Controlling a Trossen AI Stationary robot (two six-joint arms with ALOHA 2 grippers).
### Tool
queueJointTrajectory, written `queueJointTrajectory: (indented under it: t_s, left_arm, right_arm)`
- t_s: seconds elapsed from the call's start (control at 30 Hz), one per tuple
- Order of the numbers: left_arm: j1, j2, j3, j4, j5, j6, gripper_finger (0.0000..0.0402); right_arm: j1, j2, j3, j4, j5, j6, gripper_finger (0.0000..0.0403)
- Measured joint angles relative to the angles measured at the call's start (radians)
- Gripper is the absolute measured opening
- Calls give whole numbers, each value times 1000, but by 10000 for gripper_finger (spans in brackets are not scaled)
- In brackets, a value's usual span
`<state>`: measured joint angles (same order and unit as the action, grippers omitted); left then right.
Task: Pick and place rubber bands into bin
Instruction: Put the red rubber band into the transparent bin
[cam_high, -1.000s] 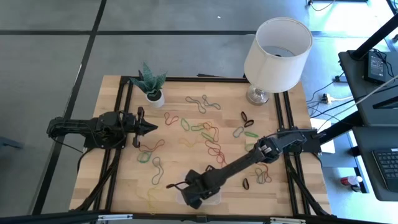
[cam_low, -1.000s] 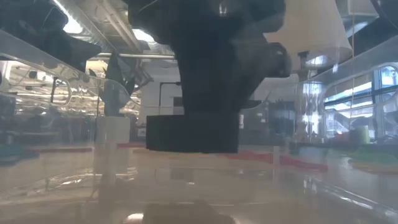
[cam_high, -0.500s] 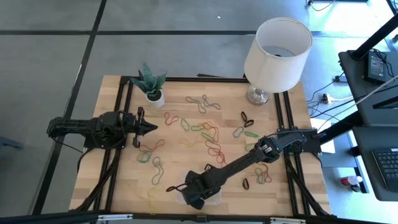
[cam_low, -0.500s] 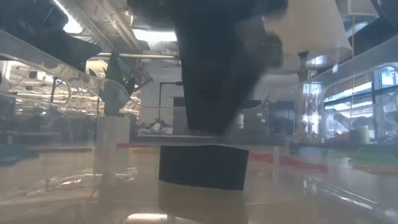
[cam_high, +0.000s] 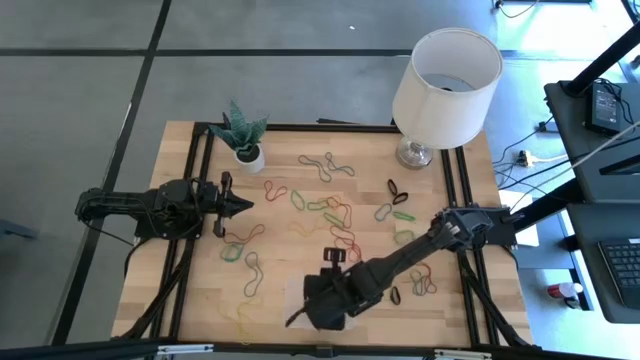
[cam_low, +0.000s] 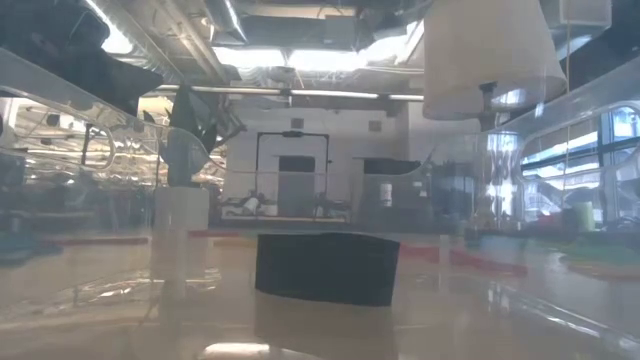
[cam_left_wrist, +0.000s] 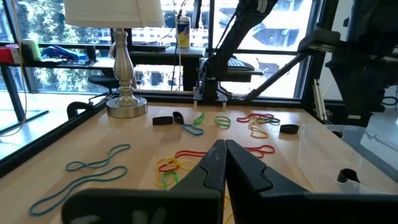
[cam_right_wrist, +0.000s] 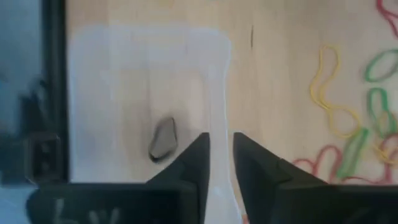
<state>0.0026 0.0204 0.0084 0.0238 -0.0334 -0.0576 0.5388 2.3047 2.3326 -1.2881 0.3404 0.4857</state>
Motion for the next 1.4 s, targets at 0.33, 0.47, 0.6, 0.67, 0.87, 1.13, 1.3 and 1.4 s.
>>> queueJointTrajectory:
  t_s: [0.33,0.47,0.6,0.67,0.87,1.13,1.3,1.4]
  left_arm:
    - [0,0,0,-1,0,0,4]
    - [0,0,0,-1,0,0,4]
    - [0,0,0,1,0,0,4]
    - [0,0,0,2,0,0,4]
    - [0,0,0,2,0,0,4]
    - [0,0,0,2,0,0,4]
    - [0,0,0,1,0,0,4]
    - [0,0,0,3,0,-2,4]
  right_arm:
    - [7,-255,-432,155,6,-73,11]
    - [5,-477,-816,453,-4,-44,4]
    - [5,-698,-1117,623,-2,74,11]
    - [5,-798,-1243,680,-1,134,12]
    - [5,-1045,-1528,775,7,219,3]
    - [5,-1166,-1660,781,6,326,24]
    - [5,-1169,-1664,784,7,331,27]
    - [5,-1169,-1664,784,7,333,20]
